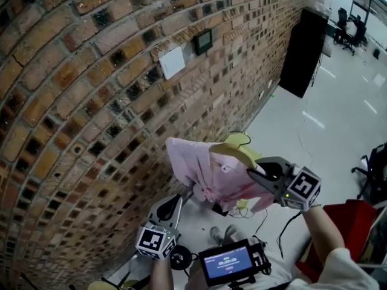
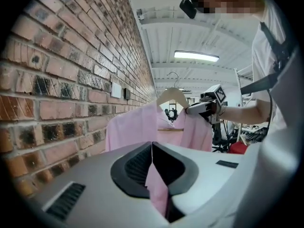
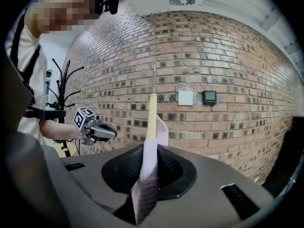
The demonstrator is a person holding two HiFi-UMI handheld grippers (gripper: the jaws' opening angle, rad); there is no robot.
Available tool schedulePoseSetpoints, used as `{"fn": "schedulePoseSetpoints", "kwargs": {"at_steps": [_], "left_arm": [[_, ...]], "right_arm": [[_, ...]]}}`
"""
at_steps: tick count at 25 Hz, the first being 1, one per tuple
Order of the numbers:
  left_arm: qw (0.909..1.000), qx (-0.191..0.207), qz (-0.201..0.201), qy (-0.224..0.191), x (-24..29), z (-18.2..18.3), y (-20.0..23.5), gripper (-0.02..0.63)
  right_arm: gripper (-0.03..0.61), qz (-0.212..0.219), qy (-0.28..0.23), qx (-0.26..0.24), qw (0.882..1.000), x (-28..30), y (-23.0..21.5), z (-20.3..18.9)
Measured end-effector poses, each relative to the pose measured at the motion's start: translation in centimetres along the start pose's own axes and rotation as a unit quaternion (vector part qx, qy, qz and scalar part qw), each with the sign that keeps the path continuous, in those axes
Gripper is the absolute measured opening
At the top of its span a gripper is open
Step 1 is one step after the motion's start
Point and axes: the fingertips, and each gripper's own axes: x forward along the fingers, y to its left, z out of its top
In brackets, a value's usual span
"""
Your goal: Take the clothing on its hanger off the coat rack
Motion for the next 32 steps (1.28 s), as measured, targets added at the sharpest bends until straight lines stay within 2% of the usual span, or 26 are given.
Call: {"fn": "schedulePoseSetpoints", "kwargs": {"at_steps": [5, 10, 17, 20, 25, 32], "left_arm": [[0.9997, 0.000, -0.023, 0.009, 3.2, -0.4, 1.5, 0.009], [0.9990, 0.000, -0.043, 0.013, 7.2, 0.3, 2.0, 0.011], [0.9983, -0.003, -0.042, 0.039, 14.5, 0.2, 3.0, 0.011], [0.9983, -0.013, -0.035, 0.044, 17.7, 0.1, 3.2, 0.009], [0.9981, -0.023, -0.026, 0.051, 23.1, 0.2, 3.0, 0.011], [0.9968, -0.036, -0.012, 0.071, 28.4, -1.6, 2.8, 0.011]], "right_arm": [[0.049, -0.028, 0.003, 0.007, 1.000, 1.0, -4.1, -0.7], [0.049, -0.059, -0.017, 0.021, 0.998, 0.8, -8.8, -1.3], [0.049, -0.078, -0.019, 0.038, 0.996, 1.6, -17.2, -4.6], [0.049, -0.076, 0.003, 0.030, 0.997, 2.1, -20.5, -6.6], [0.049, -0.061, 0.010, 0.022, 0.998, 2.9, -25.9, -9.1], [0.049, 0.015, -0.008, 0.002, 1.000, 3.2, -29.6, -12.9]]}}
